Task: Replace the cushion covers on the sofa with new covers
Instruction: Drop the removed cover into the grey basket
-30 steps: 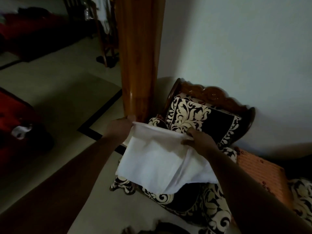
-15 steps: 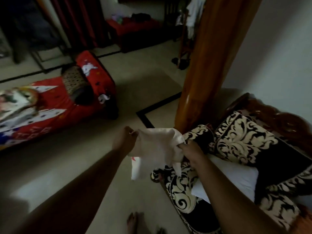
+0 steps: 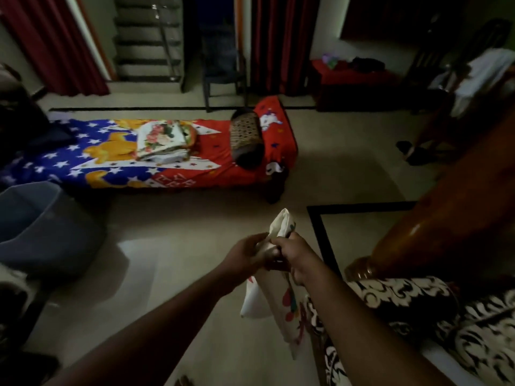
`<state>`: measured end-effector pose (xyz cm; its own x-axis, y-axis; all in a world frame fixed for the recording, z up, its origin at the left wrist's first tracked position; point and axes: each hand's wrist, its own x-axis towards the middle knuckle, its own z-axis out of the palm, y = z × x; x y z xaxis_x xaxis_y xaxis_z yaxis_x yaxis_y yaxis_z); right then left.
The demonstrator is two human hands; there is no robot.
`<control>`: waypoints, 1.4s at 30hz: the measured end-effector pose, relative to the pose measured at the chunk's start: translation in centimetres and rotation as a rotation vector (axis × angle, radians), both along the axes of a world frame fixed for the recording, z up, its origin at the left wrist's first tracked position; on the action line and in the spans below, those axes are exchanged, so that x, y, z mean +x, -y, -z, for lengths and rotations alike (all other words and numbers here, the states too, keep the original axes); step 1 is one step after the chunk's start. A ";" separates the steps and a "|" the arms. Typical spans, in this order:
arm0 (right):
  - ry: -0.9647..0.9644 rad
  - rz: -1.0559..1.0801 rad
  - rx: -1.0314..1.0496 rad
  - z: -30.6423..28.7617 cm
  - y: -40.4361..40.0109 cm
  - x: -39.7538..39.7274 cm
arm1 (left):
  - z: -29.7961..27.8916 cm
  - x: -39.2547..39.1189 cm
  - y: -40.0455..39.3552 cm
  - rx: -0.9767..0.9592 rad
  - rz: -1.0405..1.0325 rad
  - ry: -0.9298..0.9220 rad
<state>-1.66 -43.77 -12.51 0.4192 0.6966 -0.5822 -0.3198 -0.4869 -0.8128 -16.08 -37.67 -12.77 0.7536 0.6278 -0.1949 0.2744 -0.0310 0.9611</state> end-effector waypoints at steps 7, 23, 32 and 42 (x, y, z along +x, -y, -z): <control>0.568 -0.300 -0.093 -1.1 -10.5 -6.8 | 0.4 -11.2 -10.8 0.299 -0.040 -0.205; 1.364 -1.005 0.308 -3.6 -35.9 -25.5 | -4.4 -39.2 -33.0 0.839 -0.363 -0.680; 0.034 -0.613 0.540 -1.8 -50.1 -31.0 | -4.5 -46.0 -41.7 0.308 -0.743 -0.067; 0.011 -0.894 0.371 0.5 -61.9 -40.0 | -9.9 -49.9 -52.1 0.143 -1.059 0.485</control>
<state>-41.67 18.14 -12.99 -0.3505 0.8996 -0.2604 0.0527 -0.2586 -0.9645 -65.94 14.39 -2.91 -0.1821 0.9789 0.0922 -0.1659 -0.1230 0.9784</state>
